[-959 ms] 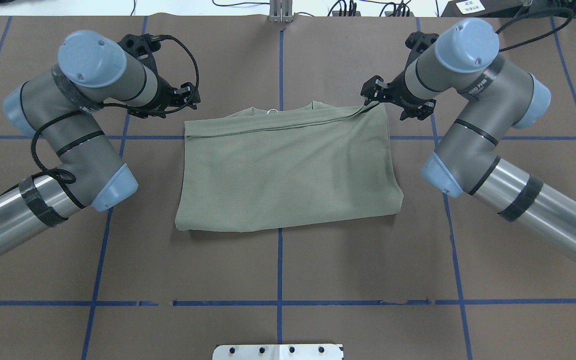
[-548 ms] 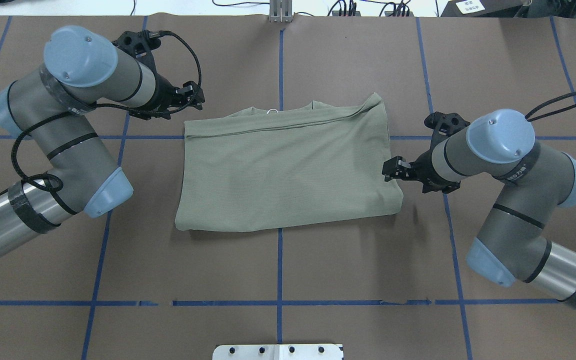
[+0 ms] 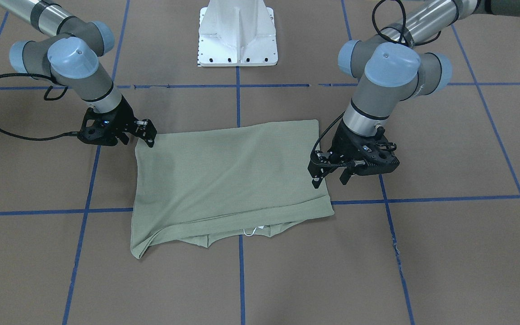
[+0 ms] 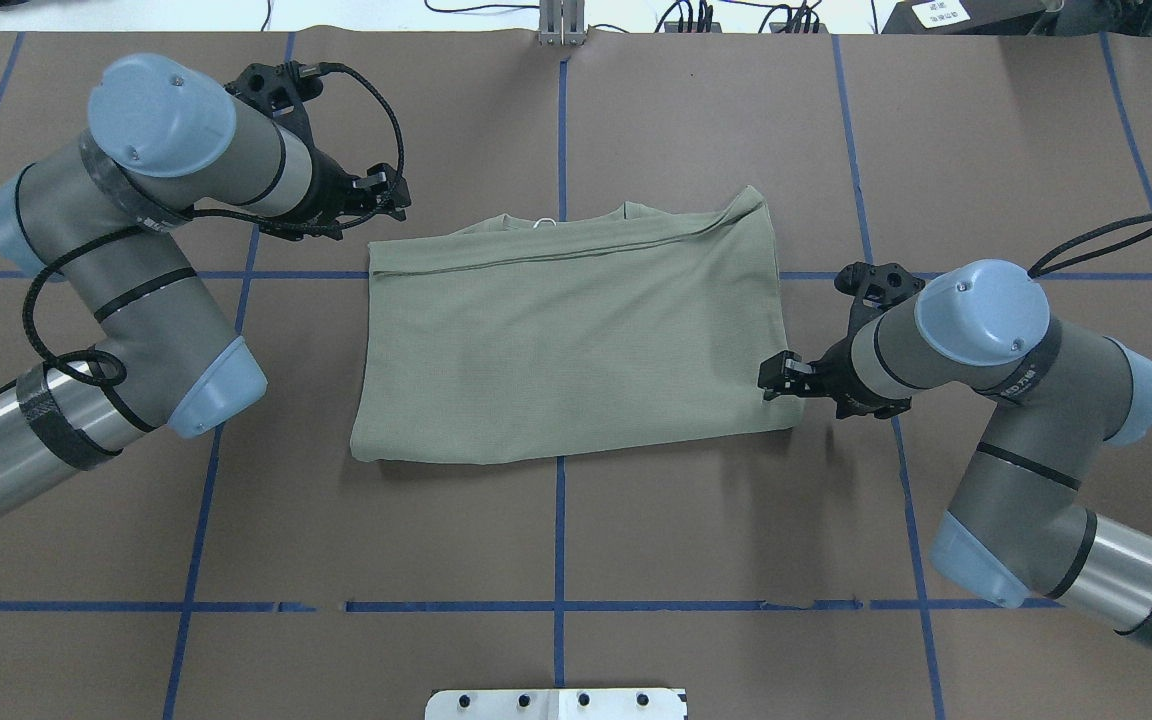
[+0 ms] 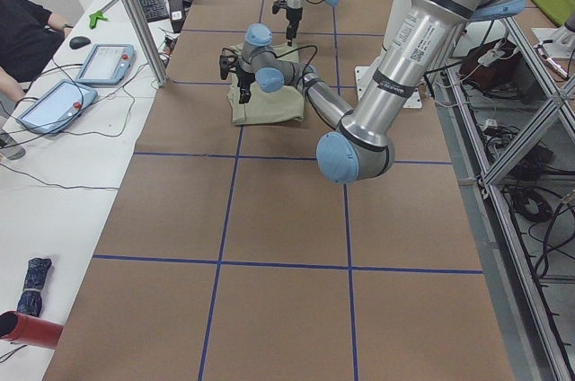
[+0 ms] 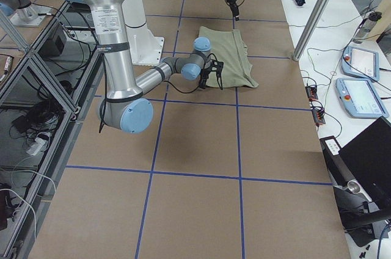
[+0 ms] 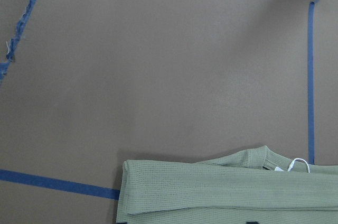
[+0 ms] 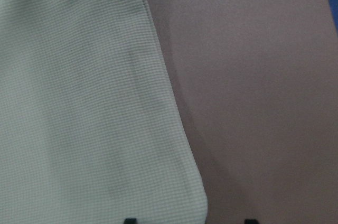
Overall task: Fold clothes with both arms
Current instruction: 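Grasp the folded shirt's corner nearest the robot with the right gripper, then drag the shirt corner with the right gripper toward the robot, rotating it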
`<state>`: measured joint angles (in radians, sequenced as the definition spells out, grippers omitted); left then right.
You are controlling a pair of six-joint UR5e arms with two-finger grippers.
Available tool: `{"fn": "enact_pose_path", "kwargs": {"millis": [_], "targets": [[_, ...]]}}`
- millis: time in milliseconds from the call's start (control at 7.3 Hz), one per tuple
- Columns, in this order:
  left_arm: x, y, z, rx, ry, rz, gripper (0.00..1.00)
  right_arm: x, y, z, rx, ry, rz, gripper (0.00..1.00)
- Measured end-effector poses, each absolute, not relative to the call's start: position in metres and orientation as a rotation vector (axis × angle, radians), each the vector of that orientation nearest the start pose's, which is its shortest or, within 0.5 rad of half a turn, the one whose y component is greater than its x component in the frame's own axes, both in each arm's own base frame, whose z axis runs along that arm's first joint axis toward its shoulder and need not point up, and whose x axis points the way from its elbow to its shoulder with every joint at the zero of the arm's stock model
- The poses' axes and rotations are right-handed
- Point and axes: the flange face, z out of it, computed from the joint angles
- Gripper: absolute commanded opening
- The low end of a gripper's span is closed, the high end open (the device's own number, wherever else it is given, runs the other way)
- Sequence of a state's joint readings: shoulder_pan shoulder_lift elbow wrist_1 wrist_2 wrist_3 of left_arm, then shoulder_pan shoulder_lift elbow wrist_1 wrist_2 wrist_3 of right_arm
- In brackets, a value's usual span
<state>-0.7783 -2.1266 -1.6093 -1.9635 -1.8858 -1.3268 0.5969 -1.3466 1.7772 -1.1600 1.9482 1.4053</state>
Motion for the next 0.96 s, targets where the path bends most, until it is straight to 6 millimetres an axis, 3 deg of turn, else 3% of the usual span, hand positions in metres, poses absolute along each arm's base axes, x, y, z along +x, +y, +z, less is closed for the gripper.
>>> {"fn": "enact_pose_path", "kwargs": {"millis": [548,822,959], "targets": [[0.417,-0.553,0.276,0.224,0.994,-0.330,0.75,-0.424,-0.403,0.396,-0.037,-0.923,0.228,0.00],[0.417,-0.553,0.276,0.226,0.994,-0.330,0.75,-0.398,-0.376,0.399,-0.045,-0.930,0.212,0.00],[0.417,-0.552,0.275,0.227,0.995,-0.330,0.75,-0.383,-0.352,0.403,-0.058,-0.927,0.190,0.00]]}}
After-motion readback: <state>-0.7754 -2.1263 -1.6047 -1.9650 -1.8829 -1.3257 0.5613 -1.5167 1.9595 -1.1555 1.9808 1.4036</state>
